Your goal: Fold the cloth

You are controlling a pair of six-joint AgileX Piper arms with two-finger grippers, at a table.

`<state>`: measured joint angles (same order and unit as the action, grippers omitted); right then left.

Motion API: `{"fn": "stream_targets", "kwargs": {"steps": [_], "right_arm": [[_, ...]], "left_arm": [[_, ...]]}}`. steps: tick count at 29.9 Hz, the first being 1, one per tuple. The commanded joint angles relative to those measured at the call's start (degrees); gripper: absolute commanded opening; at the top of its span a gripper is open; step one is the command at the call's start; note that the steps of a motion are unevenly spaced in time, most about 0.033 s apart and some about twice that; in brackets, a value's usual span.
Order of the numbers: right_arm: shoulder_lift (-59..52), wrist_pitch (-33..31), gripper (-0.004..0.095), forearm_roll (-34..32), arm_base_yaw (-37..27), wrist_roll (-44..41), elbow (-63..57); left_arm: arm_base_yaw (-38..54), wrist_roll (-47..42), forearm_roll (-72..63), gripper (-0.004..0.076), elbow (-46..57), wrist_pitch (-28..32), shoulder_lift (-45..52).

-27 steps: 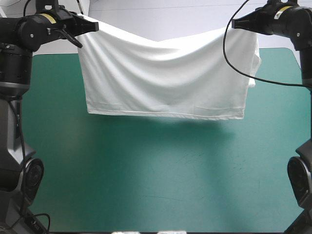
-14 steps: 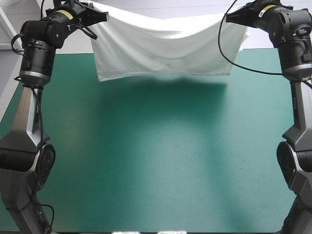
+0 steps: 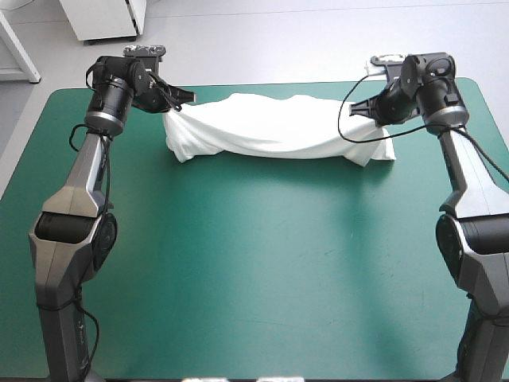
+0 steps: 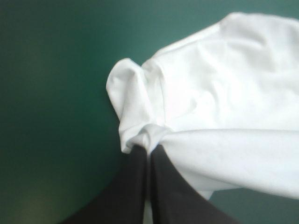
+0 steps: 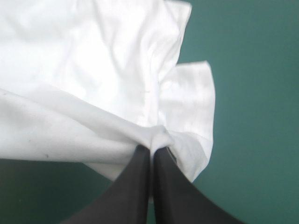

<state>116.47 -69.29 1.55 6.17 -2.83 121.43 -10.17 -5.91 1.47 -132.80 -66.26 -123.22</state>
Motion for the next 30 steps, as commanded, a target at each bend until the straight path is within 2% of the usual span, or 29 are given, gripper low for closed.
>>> {"fn": "stream_targets", "kwargs": {"steps": [1,4,9,12,19,30], "right_arm": [[-5.3,2.8,-0.0017,-0.1,-0.1,-0.1,-6.3],[-8.5,6.4,-0.0017,1.7,-0.1,0.5,-14.3],[-14.4,10.9,-0.0017,4.0,-0.1,2.4,-28.1],[-17.3,11.7,-0.0017,7.5,-0.1,5.0,-34.6],[-25.1,13.4,-0.0017,9.3,0.9,5.9,-50.4],[-38.2,12.0,-0.0017,11.7,1.5,5.9,-67.0]], "left_arm": [[-0.2,-2.3,2.7,-0.0009,2.5,1.7,5.0],[-0.2,-4.3,4.7,-0.0009,12.1,4.7,8.4],[-0.2,-4.1,1.6,-0.0009,36.4,17.7,19.9],[-0.2,-3.5,0.2,-0.0009,46.9,21.9,26.6],[-0.5,1.0,-1.5,-0.0009,61.0,20.3,35.5],[-6.7,0.3,-3.1,-0.0009,84.2,21.7,46.8]]}}
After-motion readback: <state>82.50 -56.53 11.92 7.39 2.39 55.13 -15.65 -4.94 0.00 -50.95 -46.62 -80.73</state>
